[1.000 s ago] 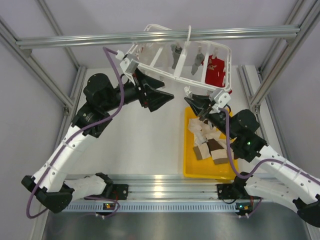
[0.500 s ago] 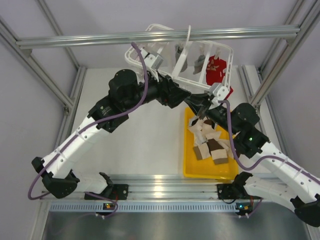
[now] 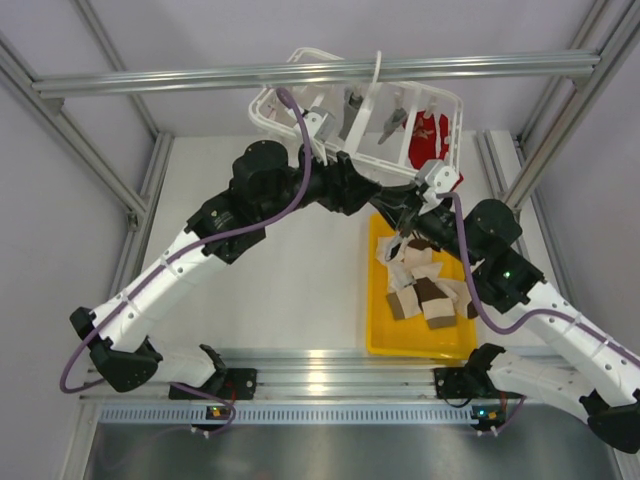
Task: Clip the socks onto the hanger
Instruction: Open the clamp at the hanger.
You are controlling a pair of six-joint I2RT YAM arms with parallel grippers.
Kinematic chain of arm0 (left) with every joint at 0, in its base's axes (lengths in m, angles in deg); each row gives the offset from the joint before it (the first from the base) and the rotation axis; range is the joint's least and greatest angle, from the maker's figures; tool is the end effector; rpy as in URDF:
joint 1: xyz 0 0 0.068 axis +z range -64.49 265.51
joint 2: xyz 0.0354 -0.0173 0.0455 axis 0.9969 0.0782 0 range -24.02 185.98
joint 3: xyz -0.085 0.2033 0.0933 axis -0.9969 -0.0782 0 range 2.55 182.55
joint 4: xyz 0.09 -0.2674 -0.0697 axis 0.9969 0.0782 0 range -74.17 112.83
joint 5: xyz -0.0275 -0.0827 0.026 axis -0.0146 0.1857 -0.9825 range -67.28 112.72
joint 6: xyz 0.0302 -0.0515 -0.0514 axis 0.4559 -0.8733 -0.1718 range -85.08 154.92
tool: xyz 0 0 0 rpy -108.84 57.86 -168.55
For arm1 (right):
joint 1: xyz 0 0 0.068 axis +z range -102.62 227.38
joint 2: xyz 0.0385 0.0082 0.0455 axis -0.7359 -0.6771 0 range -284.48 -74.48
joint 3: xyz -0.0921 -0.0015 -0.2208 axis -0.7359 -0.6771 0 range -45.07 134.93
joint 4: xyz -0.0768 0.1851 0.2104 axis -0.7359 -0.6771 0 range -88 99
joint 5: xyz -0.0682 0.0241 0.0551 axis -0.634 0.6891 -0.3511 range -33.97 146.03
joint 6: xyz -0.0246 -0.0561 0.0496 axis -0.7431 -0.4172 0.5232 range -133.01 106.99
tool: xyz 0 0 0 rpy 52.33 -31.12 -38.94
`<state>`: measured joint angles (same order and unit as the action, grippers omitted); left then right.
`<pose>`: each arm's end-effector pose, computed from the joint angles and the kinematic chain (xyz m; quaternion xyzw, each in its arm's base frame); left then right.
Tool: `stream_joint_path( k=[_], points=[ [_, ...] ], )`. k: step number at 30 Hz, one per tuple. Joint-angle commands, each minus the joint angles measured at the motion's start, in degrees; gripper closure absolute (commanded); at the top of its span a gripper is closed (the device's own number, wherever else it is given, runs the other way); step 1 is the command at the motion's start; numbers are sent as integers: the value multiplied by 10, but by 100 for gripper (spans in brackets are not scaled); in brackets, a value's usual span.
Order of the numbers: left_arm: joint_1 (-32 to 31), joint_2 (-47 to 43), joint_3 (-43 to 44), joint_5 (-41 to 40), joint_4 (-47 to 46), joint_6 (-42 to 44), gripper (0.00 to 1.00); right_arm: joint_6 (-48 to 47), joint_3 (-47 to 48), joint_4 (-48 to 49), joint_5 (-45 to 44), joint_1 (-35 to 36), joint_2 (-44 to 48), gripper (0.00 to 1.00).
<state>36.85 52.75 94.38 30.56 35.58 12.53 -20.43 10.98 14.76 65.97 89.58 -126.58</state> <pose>0.2301 -0.2756 0.4548 0.2119 0.7040 -0.4338 0.5209 0.2062 0.2027 0.3969 -0.3296 0.5552 0.2809 0.7101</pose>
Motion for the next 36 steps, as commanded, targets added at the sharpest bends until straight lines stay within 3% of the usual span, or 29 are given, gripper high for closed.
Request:
stream_joint_path(
  k=[1,9,13,19,23,24,25,26,27,30,36],
  points=[
    [-3,4,25,-4,-30,2,36,5,32,-1,22,-4,-3,100],
    [-3,14,36,11,-63,-8,36,-1,32,-10,28,-4,-2,100],
    [-3,22,45,4,-62,-6,42,-2,31,-8,27,-4,-2,100],
    [-3,29,57,2,-70,4,60,-6,29,-11,28,-4,2,100],
    [-3,29,53,-5,-71,5,81,-8,26,-18,30,-4,7,100],
    [-3,27,51,-5,-72,5,93,-8,25,-22,29,-4,9,97],
    [-3,26,48,-5,-74,5,98,-9,20,-23,27,-5,11,90],
    [-3,25,45,-5,-77,4,100,-9,17,-24,26,-5,19,81],
    [-3,24,43,-5,-79,4,100,-10,15,-29,25,-5,23,66],
    [-3,22,33,-4,-88,4,100,-11,12,-45,13,-7,37,39],
    [-2,19,12,-9,-99,9,100,-16,12,-167,51,-32,83,17]
  ],
)
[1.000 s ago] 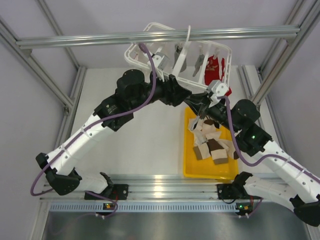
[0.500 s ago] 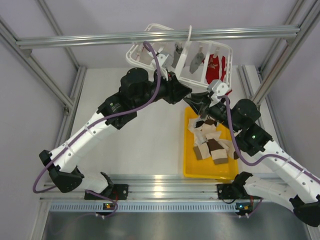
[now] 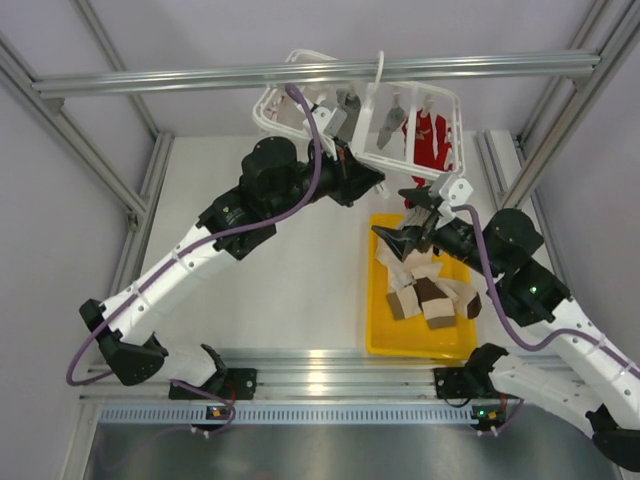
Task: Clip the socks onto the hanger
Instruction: Open the clamp at the hanger, then pick up the sock from the bin.
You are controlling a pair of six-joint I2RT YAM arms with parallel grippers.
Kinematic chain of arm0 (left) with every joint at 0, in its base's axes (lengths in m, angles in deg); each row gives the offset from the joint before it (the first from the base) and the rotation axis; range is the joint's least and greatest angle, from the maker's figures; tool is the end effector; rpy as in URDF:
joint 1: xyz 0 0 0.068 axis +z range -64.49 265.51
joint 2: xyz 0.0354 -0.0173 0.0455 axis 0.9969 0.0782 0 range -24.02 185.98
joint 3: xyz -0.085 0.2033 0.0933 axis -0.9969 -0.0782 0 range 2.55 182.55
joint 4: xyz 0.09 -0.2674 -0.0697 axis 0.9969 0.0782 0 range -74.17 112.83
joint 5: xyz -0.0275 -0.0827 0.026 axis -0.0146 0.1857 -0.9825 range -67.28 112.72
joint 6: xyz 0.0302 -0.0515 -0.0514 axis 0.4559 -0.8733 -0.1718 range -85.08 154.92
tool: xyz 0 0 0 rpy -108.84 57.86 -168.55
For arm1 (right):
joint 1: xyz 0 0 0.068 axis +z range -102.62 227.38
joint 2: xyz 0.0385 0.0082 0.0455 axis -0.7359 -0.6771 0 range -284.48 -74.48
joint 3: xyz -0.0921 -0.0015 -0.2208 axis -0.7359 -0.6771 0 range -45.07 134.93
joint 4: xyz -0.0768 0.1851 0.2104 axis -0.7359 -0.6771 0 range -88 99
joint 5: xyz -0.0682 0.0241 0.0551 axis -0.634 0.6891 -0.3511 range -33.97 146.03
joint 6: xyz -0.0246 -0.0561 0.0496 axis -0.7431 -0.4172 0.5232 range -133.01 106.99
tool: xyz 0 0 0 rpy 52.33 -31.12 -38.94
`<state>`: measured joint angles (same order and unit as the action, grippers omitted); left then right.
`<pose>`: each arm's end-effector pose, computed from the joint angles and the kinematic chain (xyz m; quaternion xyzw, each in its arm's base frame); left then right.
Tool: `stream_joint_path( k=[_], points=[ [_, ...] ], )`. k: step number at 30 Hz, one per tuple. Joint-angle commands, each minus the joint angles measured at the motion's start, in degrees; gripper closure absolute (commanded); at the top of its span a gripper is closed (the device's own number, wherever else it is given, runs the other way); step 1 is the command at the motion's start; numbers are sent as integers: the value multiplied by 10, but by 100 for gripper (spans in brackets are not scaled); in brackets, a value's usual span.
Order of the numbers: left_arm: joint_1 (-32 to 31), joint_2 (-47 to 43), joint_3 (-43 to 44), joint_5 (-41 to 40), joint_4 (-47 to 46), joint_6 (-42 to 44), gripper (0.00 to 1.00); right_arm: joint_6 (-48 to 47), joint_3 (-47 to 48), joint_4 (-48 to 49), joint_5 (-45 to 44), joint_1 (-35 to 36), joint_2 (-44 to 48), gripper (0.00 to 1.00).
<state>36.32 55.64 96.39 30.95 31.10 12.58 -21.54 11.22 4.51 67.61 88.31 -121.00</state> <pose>0.2362 -0.2883 0.4621 0.2142 0.6808 -0.4499 0.5369 0.1903 0.1830 0.3986 -0.3482 0.5776 0.2703 0.6870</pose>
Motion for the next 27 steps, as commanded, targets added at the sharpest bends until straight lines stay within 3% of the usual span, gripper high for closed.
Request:
stream_joint_path(
  k=[1,2,3,8,12,19,23,27],
  points=[
    [3,-10,-11,-13,-58,9,100,-9,9,-90,47,-24,34,14],
    [3,-10,-12,-14,-59,9,100,-14,8,-132,57,-29,46,12],
    [3,-9,-13,-15,-60,7,100,-27,3,-158,71,-36,51,1],
    [5,-11,-21,-19,-66,-1,100,-116,-36,-288,87,-52,104,0],
    [7,-6,-19,-16,-64,-9,100,-240,-59,-439,100,-66,98,1],
    [8,-3,-14,-11,-63,-16,100,-407,-65,-526,103,-111,-37,17],
    [7,-5,-14,-14,-60,-16,100,-432,-85,-489,70,-129,-109,29],
    [8,-6,-14,-15,-61,-14,100,-479,-110,-466,64,-168,-132,31]
  ],
)
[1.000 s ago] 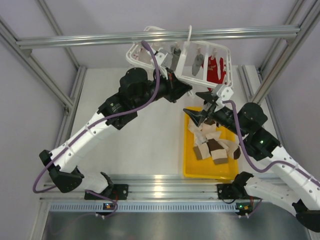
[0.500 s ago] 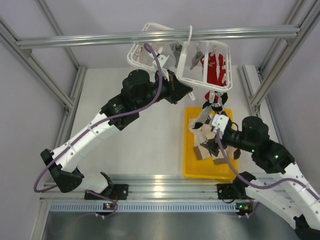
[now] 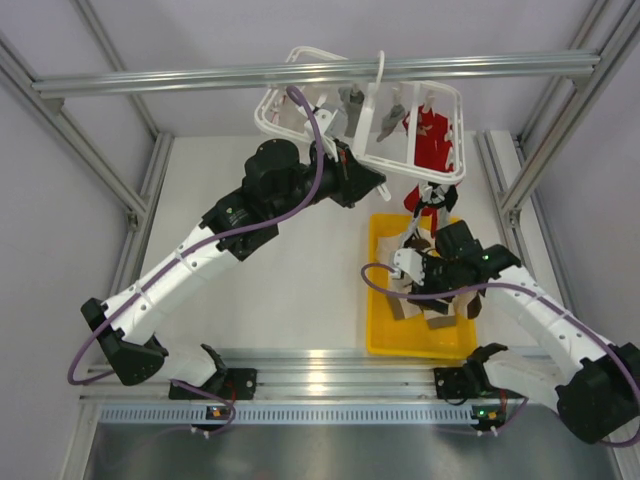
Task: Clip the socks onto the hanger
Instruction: Pick up the sock from the bin.
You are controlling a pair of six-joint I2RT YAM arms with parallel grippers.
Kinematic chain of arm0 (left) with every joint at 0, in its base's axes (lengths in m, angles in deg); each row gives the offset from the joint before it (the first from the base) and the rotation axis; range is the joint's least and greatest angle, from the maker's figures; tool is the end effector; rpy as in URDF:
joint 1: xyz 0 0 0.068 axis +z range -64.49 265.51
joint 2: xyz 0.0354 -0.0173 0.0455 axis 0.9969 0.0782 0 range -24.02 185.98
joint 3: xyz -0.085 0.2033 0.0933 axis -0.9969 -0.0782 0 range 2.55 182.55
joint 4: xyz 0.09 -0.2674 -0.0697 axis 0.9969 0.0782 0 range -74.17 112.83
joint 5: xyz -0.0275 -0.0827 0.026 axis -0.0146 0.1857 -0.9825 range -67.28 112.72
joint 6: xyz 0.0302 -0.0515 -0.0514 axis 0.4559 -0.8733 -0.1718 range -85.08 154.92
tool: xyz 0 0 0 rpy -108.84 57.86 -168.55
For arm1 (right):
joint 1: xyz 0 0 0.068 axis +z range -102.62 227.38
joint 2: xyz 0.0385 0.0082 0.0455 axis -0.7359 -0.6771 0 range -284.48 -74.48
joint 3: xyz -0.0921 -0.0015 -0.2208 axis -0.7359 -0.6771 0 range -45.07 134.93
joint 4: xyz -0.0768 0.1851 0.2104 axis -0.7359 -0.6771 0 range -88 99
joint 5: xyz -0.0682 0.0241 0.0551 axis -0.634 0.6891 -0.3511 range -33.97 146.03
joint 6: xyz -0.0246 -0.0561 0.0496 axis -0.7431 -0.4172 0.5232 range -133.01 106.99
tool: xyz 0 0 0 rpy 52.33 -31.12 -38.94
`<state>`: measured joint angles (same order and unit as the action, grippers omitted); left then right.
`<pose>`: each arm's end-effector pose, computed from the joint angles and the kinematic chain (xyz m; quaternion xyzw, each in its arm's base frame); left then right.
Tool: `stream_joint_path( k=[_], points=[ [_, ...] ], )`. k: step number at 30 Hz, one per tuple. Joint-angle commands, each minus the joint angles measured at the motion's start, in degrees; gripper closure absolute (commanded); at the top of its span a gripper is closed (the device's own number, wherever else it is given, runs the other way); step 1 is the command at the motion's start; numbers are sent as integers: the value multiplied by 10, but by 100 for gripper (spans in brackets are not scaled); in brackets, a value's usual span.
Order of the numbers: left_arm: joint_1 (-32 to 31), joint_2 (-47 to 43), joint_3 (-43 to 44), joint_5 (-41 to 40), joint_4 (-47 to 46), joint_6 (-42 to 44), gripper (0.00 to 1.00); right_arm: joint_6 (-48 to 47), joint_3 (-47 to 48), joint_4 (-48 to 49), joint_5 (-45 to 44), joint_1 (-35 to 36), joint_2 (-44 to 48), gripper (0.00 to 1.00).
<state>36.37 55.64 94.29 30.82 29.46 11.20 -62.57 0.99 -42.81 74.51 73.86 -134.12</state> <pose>0.2394 -0.2914 0.4516 0.2053 0.6864 -0.4540 0.5297 0.2088 0.1280 0.1791 -0.6210 0.7386 0.1116 0.2375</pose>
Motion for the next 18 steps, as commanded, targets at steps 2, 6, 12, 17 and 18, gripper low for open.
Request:
stream_joint_path(
  k=[2,6,12,17,18],
  points=[
    [8,-6,7,-15,-47,0,100,-102,-19,8,-6,-27,7,32],
    [8,-3,7,-8,-47,-7,100,-252,-42,-27,-6,-46,8,40],
    [8,3,12,-6,-44,-9,100,-603,-41,-103,30,-152,-11,40],
    [8,5,12,-5,-44,-11,100,-764,-4,-165,28,-165,-64,42],
    [7,7,12,-5,-43,-10,100,-813,-4,-172,20,-165,-66,43]
  ],
)
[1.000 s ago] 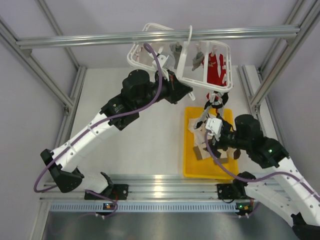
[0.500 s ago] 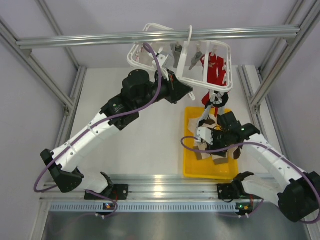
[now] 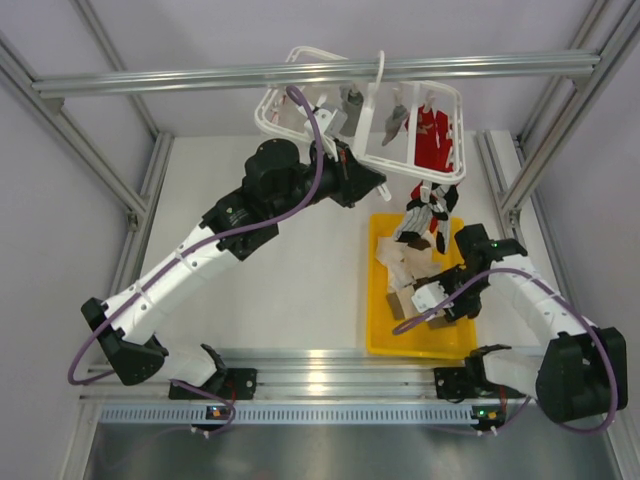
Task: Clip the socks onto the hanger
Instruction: Pick up the sock from the bin.
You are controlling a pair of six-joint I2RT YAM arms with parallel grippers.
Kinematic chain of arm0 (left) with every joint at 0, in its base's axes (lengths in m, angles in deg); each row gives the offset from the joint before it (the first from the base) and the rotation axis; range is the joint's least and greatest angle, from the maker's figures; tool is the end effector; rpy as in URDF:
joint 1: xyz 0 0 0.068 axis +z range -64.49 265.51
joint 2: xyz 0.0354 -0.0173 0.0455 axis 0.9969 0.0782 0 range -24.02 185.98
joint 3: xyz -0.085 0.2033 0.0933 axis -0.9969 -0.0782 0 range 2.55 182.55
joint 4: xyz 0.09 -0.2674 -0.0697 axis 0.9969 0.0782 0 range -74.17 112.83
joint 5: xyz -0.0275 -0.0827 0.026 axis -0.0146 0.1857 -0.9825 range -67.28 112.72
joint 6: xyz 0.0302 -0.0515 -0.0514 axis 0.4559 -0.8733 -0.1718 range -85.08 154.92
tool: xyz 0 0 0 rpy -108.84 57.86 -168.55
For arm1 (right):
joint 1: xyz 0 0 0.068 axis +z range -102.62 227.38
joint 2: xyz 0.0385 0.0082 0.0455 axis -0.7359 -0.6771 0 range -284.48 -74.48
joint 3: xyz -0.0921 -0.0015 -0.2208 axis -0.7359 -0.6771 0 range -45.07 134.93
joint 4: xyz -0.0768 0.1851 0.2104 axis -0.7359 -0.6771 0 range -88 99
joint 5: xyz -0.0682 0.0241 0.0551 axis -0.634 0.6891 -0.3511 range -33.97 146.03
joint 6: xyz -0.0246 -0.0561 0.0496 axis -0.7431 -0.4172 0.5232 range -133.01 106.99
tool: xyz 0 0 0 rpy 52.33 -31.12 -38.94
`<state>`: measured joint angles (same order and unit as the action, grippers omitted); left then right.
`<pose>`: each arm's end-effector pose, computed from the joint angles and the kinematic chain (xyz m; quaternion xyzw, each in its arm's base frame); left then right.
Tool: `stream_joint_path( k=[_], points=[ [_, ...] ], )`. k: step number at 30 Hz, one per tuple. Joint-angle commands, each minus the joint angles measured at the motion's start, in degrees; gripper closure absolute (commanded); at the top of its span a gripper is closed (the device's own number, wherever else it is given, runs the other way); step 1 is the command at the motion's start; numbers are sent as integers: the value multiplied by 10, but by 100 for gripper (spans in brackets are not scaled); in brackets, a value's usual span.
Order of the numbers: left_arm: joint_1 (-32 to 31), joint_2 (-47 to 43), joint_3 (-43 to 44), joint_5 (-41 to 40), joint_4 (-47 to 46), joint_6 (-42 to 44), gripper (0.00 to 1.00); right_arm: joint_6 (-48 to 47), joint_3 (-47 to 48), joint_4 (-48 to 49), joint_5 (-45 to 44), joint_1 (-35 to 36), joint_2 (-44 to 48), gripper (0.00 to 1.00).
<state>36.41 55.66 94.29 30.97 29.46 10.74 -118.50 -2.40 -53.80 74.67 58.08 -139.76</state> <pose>0.2396 -0.2914 0.4515 0.2032 0.6872 -0.4565 0.5273 0.2052 0.0608 0.1333 -0.8405 0.5156 0.0805 0.1459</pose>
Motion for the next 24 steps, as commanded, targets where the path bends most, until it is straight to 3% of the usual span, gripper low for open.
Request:
stream_joint_path(
  k=[1,5,11,17,24],
  points=[
    [8,7,12,-7,-44,-6,100,-275,27,-64,15,-8,-12,43],
    [8,10,13,-5,-44,-8,100,-390,-5,-55,-13,-7,1,46],
    [8,14,15,0,-45,-15,100,-489,-51,-2,-22,0,16,48],
    [9,15,14,-2,-41,-15,100,-455,-36,14,-8,49,1,47],
    [11,16,15,-3,-44,-18,100,-506,-58,28,-26,69,-11,46]
  ],
)
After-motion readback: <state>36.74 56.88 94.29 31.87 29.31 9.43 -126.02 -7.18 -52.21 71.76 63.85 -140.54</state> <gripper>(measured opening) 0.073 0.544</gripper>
